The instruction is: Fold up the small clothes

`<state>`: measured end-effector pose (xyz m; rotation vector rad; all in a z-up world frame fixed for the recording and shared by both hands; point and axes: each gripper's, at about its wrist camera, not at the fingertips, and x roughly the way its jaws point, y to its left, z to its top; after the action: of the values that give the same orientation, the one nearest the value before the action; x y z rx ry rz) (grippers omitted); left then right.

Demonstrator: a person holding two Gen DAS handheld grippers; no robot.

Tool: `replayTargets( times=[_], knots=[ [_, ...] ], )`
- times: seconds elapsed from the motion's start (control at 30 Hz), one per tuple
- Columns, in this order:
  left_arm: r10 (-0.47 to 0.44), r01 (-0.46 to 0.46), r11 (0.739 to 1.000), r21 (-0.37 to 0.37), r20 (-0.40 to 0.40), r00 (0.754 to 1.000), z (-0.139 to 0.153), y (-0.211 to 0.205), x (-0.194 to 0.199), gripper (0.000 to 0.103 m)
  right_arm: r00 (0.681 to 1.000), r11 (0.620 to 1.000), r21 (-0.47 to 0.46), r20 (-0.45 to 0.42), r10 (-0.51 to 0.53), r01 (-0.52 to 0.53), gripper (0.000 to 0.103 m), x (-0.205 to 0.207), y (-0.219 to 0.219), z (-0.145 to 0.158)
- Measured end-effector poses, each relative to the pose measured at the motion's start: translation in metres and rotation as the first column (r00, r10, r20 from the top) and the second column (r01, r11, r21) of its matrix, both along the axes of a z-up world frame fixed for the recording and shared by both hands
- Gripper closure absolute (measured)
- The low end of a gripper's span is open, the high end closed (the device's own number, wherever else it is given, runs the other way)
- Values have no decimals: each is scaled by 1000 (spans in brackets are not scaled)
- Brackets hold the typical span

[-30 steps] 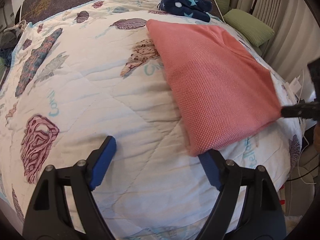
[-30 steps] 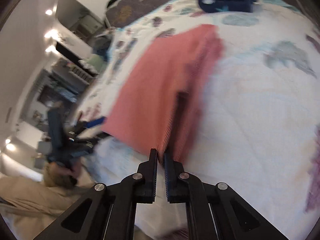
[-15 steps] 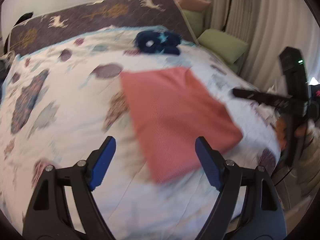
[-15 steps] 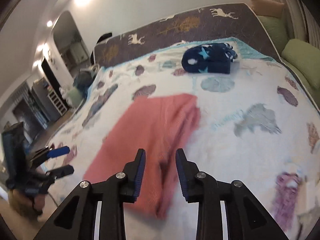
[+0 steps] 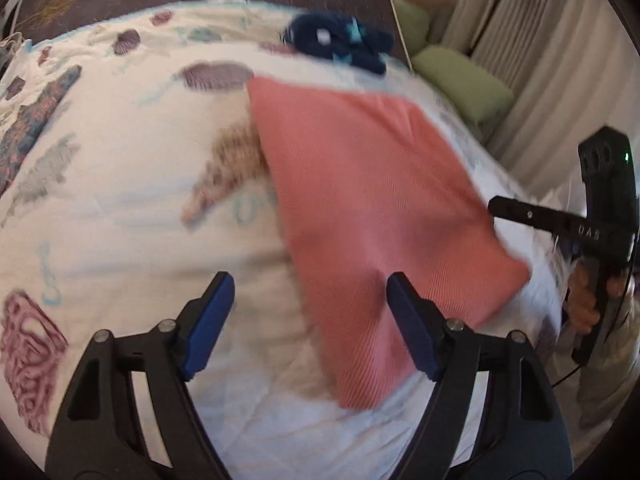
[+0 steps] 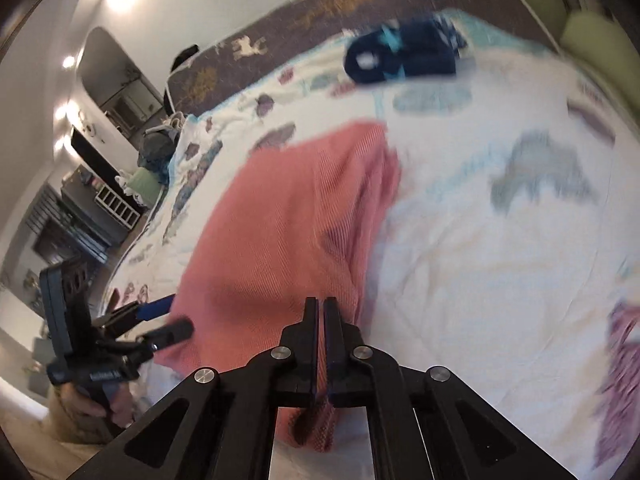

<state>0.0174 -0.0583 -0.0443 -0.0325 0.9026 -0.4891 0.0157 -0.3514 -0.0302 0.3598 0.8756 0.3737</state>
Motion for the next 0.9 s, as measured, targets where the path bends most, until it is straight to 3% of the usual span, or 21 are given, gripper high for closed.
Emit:
replayTargets(
  times=[0.07,0.2,0.3,0.37,0.4,0.43,0.47,0.53,0.73,0.9],
  knots=[
    [-9,10,999,-35,42,999,13,-5,5,24,999,1000,-12,46,-18,19,86,7,1,13],
    [-63,67,997,-28,125,990,30,-33,15,24,998,998,55,67,-8,5,84,41,-1,19],
    [-148,152,987,-53,66,987,19,-53,32,24,999,1000,21,38,-4,3,84,66,11,12],
    [-133,132,990,39,22,991,-4,-62,44,25,996,990,-110,0,-84,84,90,83,9,-6],
    [-139,137,988,73,24,990,-12,-65,43,25,994,984,-144,-10,-109,107,87,90,4,-15],
    [-149,145,986,85,55,987,-13,-65,40,25,990,977,-163,-22,-141,136,76,94,-4,-25],
    [-161,153,982,108,76,984,-11,-67,35,25,987,981,-123,-36,-155,150,69,95,-14,-31],
    [-176,164,977,139,82,981,-6,-69,29,25,989,988,-64,-32,-146,144,68,91,-22,-26],
    [-163,158,983,96,54,985,8,-65,33,25,993,985,-129,59,-106,113,68,91,-13,6],
    [-95,86,984,158,49,994,5,-63,48,18,994,983,-151,-21,-110,105,68,117,-6,-10]
  ],
)
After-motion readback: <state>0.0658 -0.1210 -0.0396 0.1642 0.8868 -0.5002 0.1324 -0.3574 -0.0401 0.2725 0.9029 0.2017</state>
